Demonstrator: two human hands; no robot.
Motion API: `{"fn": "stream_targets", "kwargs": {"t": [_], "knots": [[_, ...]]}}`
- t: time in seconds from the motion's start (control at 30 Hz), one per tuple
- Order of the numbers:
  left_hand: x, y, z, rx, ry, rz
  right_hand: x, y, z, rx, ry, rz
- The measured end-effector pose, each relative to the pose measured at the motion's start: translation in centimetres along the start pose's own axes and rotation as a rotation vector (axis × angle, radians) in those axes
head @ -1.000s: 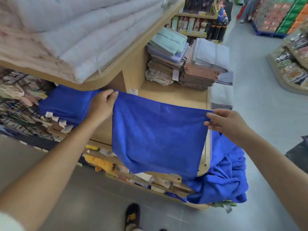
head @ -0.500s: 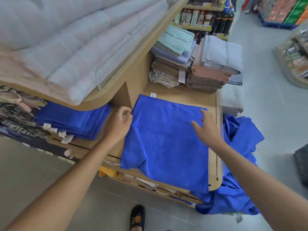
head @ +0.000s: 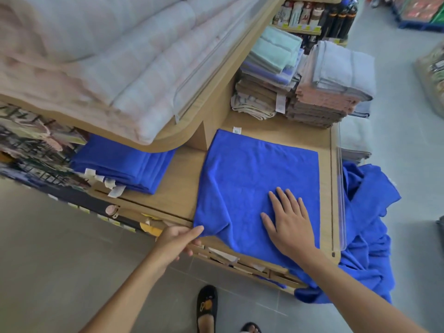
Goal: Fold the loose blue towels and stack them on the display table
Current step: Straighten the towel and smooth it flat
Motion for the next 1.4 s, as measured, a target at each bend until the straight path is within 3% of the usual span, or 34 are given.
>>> {"fn": "stream_targets", "kwargs": {"t": [0.17, 0.3, 0.37, 0.43, 0.47, 0.53, 0.6, 0.67, 0.8, 0.93, 1.03, 1.2, 1.4], "knots": [[4.5, -0.7, -2.4, -0.002, 0.211, 0.106, -0.2, 0.0, 0.1, 0.006, 0.007, -0.003], [5.1, -0.7, -2.9, -0.047, -0.022, 0.024, -0.2, -0.1, 0.0, 0.007, 0.013, -0.014], [6.1, -0.2, -1.6, -0.143, -0.227, 0.207, -0.2, 0.0, 0.1, 0.004, -0.001, -0.028], [7.4, 1.1, 0.9, -0.356, -0.437, 0.577, -0.2, 0.5, 0.1, -0.041, -0.021, -0.02], [7.1, 1.9, 2.6, -0.489, -0.451, 0.673, -0.1, 0.7, 0.0, -0.077, -0.028, -0.012], [4.3, 2.2, 5.8, -0.766, -0.453, 0.591, -0.2, 0.9, -0.4, -0.143, -0.04, -0.011], [0.1, 0.4, 8.2, -0.891, -0.586, 0.39, -0.5, 1.0, -0.9, -0.184, -0.021, -0.029], [-2.7, -2.3, 9.6, -0.825, -0.809, 0.319, -0.5, 1.0, -1.1, -0.207, -0.005, -0.038], [-3.7, -5.7, 8.9, -0.721, -1.059, 0.395, -0.7, 2.5, -0.8, -0.213, 0.002, -0.037], [-3.8, -4.9, 7.4, -0.784, -1.068, 0.441, -0.7, 3.7, -1.1, -0.208, 0.037, -0.069], [-4.0, -5.0, 8.0, -0.761, -1.041, 0.377, -0.7, 3.5, -1.1, -0.201, -0.009, -0.092], [-4.9, -7.1, 14.5, -0.799, -0.965, 0.338, 1.7, -1.5, 2.2, -0.227, -0.192, 0.018], [-7.8, -11.2, 21.9, -0.737, -0.959, 0.311, 2.3, -9.9, 6.9, -0.274, -0.126, 0.006]]}}
Point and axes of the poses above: each hand's wrist, its own y-axis away from the middle knuckle, its own x-axis out of the back of the hand, z = x × y, the point moved 6 cm from there along -y, towards the middle knuckle, and after that the axes turned 12 degrees about x, right-handed, at the moved point
